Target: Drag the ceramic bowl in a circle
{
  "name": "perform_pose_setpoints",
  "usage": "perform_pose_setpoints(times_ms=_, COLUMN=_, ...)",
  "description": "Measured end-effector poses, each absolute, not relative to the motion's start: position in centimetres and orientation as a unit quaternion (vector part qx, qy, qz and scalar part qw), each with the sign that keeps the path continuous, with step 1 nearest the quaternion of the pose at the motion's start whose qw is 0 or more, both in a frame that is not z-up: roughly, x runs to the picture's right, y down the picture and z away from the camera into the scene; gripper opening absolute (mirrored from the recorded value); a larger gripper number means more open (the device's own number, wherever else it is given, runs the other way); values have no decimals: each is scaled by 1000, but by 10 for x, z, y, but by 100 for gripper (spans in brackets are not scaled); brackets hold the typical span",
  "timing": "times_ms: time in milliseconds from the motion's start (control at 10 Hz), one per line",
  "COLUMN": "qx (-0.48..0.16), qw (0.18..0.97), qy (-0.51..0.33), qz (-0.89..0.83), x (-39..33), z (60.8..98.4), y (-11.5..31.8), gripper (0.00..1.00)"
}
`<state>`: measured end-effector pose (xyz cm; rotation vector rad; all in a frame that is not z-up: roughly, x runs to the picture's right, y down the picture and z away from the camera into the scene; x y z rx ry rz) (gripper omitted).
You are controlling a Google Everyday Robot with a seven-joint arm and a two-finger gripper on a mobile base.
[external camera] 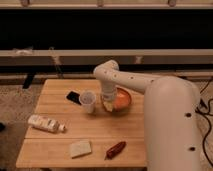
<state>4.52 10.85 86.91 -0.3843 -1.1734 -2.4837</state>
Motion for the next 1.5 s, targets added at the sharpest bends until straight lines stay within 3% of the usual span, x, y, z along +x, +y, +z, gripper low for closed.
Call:
perform_pose_setpoints(times_ms=300, qx=-171, qw=205, qy=-409, qz=-873, x=96, z=894, y=99, gripper=0)
perform_pose_setpoints(times_ms=800, qx=-218, qw=238, qy=-405, qz=-855, x=173, z=860, y=127, gripper=0)
perform_pose_setpoints(times_ms=1100, qx=-205, qw=235, qy=-414, qz=-855, x=156, z=822, y=144, gripper=0)
perform_pose_setpoints(times_ms=1500, qx=-154, qw=196, qy=-429, qz=-868, x=82, z=808, y=143, gripper=0)
